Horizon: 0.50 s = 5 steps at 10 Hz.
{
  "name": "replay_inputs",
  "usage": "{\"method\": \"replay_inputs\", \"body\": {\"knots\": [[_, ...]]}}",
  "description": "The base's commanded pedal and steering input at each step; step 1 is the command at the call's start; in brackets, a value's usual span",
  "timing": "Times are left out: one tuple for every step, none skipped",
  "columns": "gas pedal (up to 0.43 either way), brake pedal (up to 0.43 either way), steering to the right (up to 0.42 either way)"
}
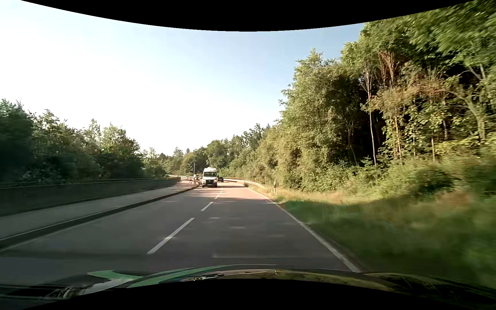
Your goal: Follow the waypoints while adhering to traffic rules and regulations
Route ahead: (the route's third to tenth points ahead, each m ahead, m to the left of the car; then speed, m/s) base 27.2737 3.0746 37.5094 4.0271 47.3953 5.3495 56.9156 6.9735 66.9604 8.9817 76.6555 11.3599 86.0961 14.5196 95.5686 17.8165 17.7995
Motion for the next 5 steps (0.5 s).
{"method": "replay_inputs", "body": {"knots": [[0.169, 0.0, -0.017], [0.169, 0.0, -0.017], [0.169, 0.0, -0.017], [0.169, 0.0, -0.016], [0.169, 0.0, -0.016]]}}
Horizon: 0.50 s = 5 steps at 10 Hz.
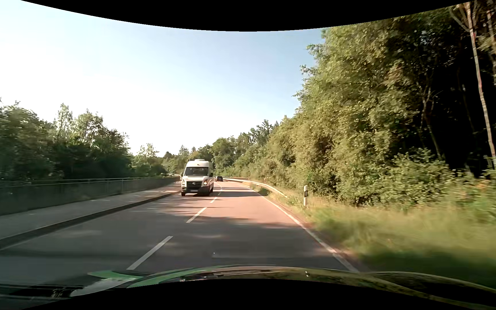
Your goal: Follow the waypoints while adhering to traffic rules and regulations
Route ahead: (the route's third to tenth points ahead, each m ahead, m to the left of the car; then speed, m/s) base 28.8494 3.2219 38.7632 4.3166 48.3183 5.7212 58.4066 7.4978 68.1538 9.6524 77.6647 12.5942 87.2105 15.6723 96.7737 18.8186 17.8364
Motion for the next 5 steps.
{"method": "replay_inputs", "body": {"knots": [[0.157, 0.0, -0.016], [0.157, 0.0, -0.017], [0.157, 0.0, -0.019], [0.157, 0.0, -0.02], [0.157, 0.0, -0.02]]}}
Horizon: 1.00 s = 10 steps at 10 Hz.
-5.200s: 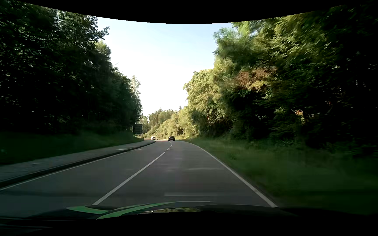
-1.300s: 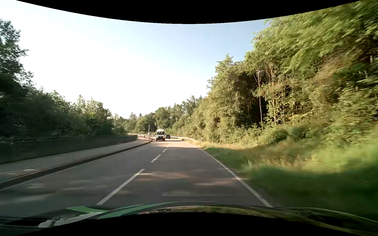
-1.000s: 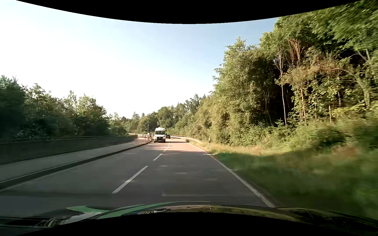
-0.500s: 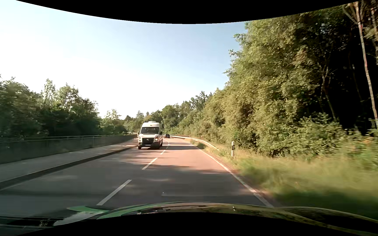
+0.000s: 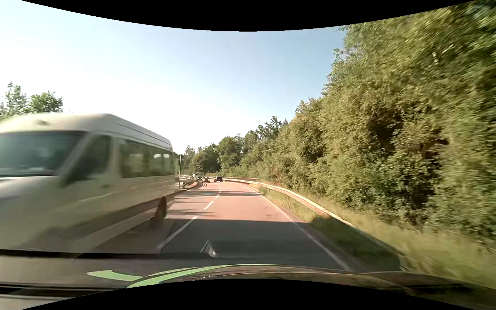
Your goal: Follow the waypoints while adhering to traffic rules and regulations
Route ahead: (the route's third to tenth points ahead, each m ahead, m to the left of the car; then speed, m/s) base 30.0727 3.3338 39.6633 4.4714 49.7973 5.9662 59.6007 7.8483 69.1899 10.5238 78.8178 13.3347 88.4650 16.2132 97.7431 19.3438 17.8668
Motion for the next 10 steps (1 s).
{"method": "replay_inputs", "body": {"knots": [[0.157, 0.0, -0.02], [0.138, 0.0, -0.02], [0.138, 0.0, -0.02], [0.138, 0.0, -0.02], [0.138, 0.0, -0.02], [0.138, 0.0, -0.02], [0.138, 0.0, -0.02], [0.138, 0.0, -0.02], [0.138, 0.0, -0.019], [0.138, 0.0, -0.019]]}}
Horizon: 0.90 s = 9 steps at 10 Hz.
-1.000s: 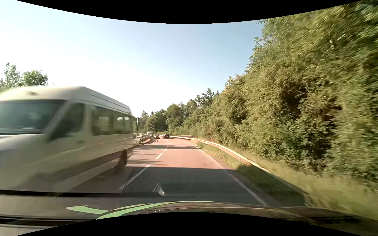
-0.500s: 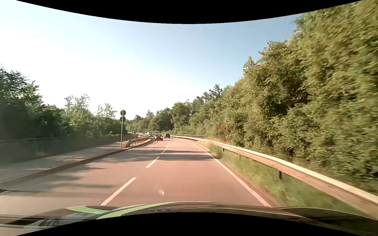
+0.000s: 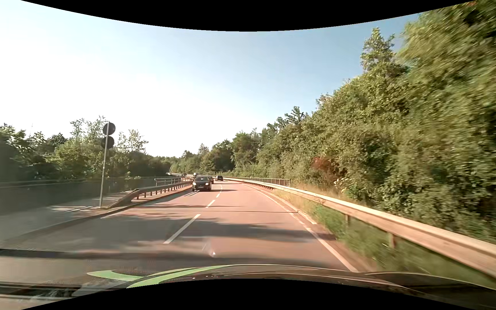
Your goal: Follow the waypoints while adhering to traffic rules and regulations
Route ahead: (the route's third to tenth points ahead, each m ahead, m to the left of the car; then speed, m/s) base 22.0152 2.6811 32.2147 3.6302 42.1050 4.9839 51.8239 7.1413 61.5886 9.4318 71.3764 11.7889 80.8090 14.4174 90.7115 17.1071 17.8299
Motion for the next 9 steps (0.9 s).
{"method": "replay_inputs", "body": {"knots": [[0.138, 0.0, -0.019], [0.138, 0.0, -0.019], [0.138, 0.0, -0.019], [0.157, 0.0, -0.017], [0.157, 0.0, -0.017], [0.157, 0.0, -0.017], [0.157, 0.0, -0.017], [0.157, 0.0, -0.017], [0.157, 0.0, -0.017]]}}
